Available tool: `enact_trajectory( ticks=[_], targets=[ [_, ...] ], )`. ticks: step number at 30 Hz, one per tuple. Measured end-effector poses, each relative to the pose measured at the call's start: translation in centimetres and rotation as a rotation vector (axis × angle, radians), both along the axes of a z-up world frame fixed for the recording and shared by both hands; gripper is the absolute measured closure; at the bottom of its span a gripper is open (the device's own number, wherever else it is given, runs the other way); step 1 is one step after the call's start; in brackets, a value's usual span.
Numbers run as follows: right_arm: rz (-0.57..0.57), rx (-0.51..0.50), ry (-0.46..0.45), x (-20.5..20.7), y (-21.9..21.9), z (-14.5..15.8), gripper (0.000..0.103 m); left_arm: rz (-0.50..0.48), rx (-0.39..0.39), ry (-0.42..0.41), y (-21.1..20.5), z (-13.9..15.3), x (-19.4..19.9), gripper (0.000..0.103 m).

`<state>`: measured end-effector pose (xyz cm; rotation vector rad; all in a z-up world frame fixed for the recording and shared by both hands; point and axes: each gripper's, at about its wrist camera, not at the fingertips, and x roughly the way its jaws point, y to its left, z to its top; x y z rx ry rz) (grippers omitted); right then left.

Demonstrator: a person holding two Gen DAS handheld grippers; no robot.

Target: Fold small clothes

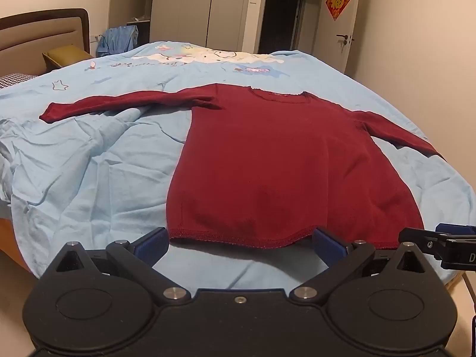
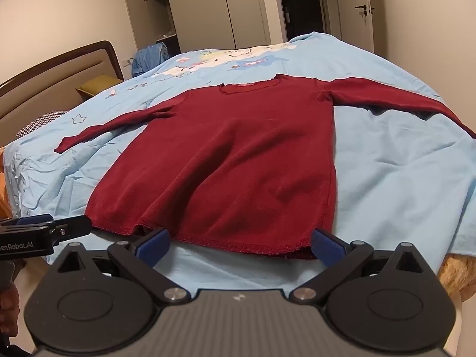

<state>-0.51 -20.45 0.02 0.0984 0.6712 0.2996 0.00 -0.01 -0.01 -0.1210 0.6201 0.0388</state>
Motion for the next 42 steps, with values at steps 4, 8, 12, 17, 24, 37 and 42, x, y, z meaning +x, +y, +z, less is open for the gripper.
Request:
enact_trajectory(
  ticks=[4,8,12,17,24,37,42],
  targets=[
    [0.002,-0.001,0.000,0.2,0.0,-0.1,0.000,0.000,-0.002,0.001,0.0,0.0,-0.1,0.001],
    [0.007,-0.003,-0.003,-0.4,0.2,0.3,0.000,0.003,-0.004,0.001,-0.1,0.0,-0.2,0.001],
    [0.001,0.000,0.020,0.3,-0.1,-0.8,0.000,0.004,-0.001,-0.002,-0.4,0.0,-0.7,0.001],
    [0.000,0.002,0.024,0.7,-0.1,-0.6,0.000,-0.001,-0.014,0.021,0.1,-0.3,0.3,0.001],
    [0.000,0.003,0.028,0.7,-0.1,-0.7,0.000,0.000,-0.020,0.025,0.3,-0.5,0.2,0.001],
    [-0.001,0.003,0.031,0.7,-0.1,-0.8,0.000,0.001,-0.022,0.028,0.2,-0.5,0.3,0.001],
    [0.000,0.004,0.033,0.8,-0.1,-0.7,0.000,0.001,-0.023,0.029,0.2,-0.4,0.3,0.001]
  ],
)
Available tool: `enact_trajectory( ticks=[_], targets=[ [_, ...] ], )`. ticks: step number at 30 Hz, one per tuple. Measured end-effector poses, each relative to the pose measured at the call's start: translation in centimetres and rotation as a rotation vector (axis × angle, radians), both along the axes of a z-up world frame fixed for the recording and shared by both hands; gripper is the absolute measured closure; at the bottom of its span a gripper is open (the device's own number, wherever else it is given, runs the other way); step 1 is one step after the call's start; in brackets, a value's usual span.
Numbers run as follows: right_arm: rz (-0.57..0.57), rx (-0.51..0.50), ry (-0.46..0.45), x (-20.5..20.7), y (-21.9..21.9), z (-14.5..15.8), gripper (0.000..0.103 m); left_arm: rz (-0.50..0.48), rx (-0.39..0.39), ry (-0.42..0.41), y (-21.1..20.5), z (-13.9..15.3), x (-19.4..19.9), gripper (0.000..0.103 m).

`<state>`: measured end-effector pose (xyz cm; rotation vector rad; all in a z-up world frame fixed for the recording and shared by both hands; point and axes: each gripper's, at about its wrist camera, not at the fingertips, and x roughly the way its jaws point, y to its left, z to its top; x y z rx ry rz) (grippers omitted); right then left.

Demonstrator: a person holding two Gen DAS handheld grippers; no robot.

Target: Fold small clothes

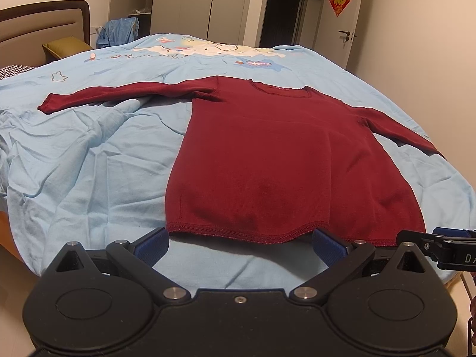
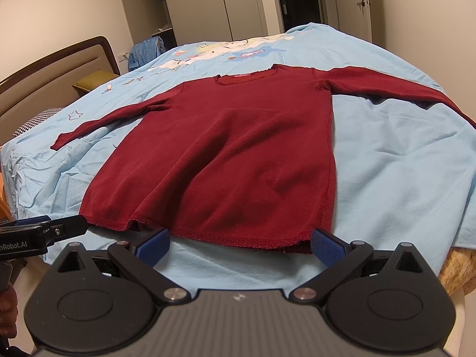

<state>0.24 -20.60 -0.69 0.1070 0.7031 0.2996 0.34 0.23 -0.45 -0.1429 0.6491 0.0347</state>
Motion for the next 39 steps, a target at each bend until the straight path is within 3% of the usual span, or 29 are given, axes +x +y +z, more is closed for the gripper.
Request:
enact_trajectory(
  ticks=[39],
  targets=[
    [-0.008,-0.002,0.050,0.7,0.0,-0.7,0.000,-0.008,-0.010,0.053,0.0,-0.8,1.1,0.001]
  ],
)
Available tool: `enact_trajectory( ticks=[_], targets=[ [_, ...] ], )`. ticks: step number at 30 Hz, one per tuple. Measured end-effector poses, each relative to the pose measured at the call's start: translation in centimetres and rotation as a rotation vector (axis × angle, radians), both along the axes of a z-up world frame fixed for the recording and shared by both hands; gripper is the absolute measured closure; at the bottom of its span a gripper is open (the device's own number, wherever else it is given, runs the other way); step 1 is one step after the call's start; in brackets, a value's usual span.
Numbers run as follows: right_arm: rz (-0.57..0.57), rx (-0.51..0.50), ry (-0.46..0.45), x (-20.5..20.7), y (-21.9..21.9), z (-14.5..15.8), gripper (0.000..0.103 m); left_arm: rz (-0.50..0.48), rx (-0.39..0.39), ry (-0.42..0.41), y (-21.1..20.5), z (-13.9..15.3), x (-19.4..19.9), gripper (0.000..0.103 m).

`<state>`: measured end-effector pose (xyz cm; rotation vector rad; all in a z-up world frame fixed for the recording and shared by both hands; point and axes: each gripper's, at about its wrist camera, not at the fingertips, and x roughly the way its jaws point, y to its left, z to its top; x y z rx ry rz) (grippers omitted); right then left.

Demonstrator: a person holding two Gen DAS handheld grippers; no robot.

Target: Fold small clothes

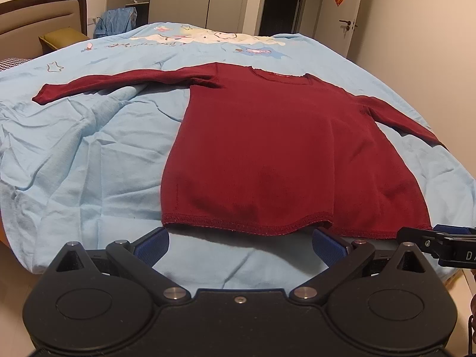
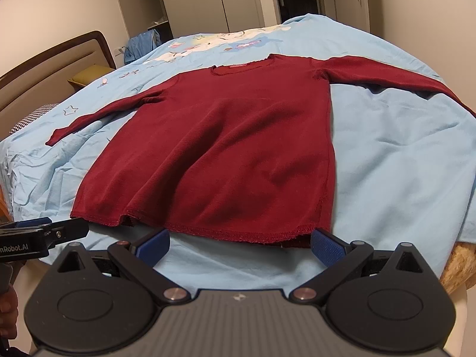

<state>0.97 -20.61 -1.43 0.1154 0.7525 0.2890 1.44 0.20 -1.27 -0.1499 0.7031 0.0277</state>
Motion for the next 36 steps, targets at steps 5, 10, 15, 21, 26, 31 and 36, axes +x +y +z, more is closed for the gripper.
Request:
enact_trajectory(
  ticks=[5,10,15,21,26,31,36],
  targets=[
    [0.001,0.001,0.018,0.5,-0.1,-0.3,0.000,-0.005,0.005,0.019,-0.1,-0.3,0.6,0.001],
    [0.003,-0.005,0.035,1.3,-0.1,-0.4,0.000,0.002,0.010,0.037,0.0,-0.3,1.6,0.001],
    [-0.010,-0.009,0.034,2.4,-0.4,0.0,0.000,0.009,0.016,0.038,0.0,0.4,2.8,0.001],
    [-0.074,0.017,0.027,4.9,-2.1,1.3,0.000,0.025,0.021,0.021,0.0,1.7,5.4,0.001],
    [-0.138,-0.027,0.015,7.1,-3.1,2.1,0.000,0.107,0.056,0.055,-0.3,2.4,7.9,0.001],
    [-0.171,-0.019,0.029,9.0,-4.9,1.8,0.000,0.109,0.070,0.062,-1.0,3.0,9.4,0.001],
    [-0.200,-0.020,0.029,10.4,-6.6,1.5,0.000,0.081,0.074,0.080,-2.2,3.0,11.0,0.001]
  ],
)
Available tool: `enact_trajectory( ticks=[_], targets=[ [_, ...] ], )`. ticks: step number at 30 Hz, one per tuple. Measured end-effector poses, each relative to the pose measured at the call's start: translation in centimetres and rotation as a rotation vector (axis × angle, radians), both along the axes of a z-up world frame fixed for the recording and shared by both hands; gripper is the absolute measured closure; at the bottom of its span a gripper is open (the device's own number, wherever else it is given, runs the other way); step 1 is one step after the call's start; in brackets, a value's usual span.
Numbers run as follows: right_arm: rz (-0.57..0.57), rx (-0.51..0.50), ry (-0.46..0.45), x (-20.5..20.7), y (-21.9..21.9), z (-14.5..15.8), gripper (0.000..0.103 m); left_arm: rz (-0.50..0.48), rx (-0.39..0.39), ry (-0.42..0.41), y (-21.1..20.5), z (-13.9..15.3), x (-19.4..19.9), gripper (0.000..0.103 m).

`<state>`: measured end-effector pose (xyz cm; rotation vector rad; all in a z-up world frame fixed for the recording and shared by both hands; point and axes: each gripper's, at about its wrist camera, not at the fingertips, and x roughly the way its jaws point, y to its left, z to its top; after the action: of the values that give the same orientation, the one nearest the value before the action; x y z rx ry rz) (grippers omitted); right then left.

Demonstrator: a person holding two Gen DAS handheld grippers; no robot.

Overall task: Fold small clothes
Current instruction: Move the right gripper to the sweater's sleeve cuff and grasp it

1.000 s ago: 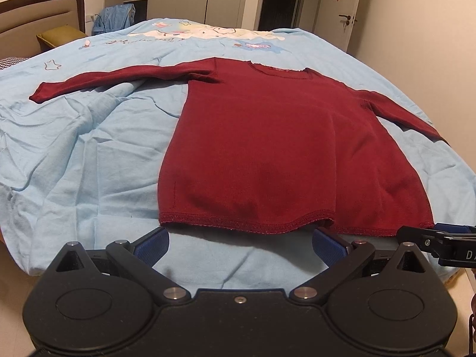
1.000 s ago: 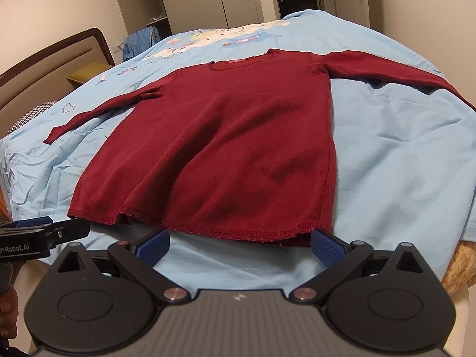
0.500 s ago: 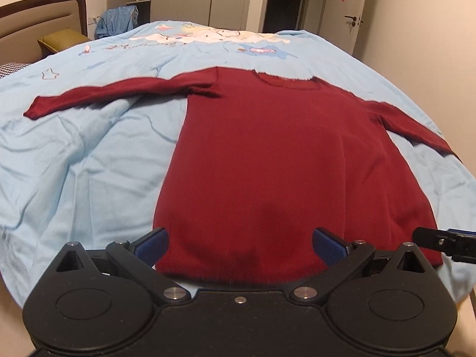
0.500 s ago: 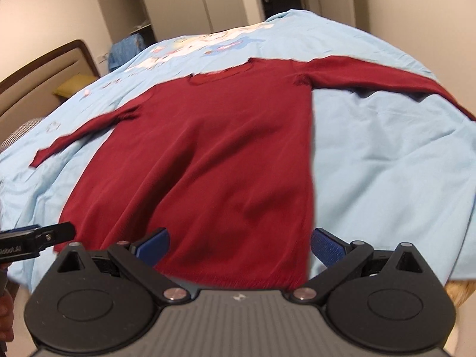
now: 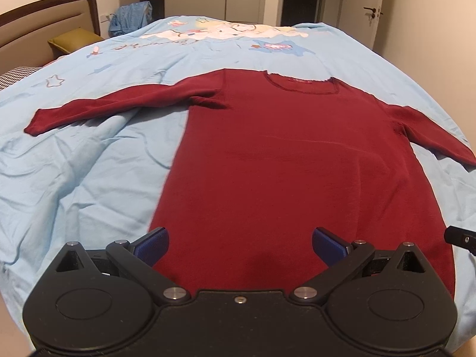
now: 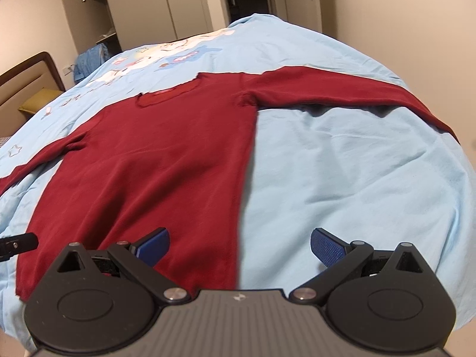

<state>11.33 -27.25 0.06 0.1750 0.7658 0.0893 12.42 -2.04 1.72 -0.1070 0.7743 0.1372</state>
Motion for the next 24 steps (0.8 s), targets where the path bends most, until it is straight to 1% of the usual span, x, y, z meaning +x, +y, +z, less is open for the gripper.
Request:
enact_trajectory(
  ticks=[4,11,14,18,21,24],
  targets=[
    [-0.031,0.007,-0.003,1.0,-1.7,-0.2,0.000,-0.036,-0.007,0.008,-1.3,0.0,1.5,0.001],
    [-0.094,-0.004,-0.014,2.6,-4.7,-0.3,0.000,-0.102,0.002,0.007,-4.2,0.0,4.6,0.001],
    [-0.112,0.017,-0.034,3.2,-6.2,-0.5,0.000,-0.127,0.005,0.008,-5.4,-0.1,6.0,0.001],
    [-0.143,0.063,-0.114,4.0,-8.6,-0.3,0.000,-0.156,0.000,0.022,-6.9,-0.6,7.6,0.001],
    [-0.229,0.073,-0.192,4.9,-11.0,0.0,0.000,-0.175,-0.022,0.029,-7.7,-1.0,8.5,0.001],
    [-0.298,0.091,-0.253,6.1,-13.8,0.2,0.000,-0.175,-0.050,0.013,-8.1,-1.2,8.9,0.001]
  ],
)
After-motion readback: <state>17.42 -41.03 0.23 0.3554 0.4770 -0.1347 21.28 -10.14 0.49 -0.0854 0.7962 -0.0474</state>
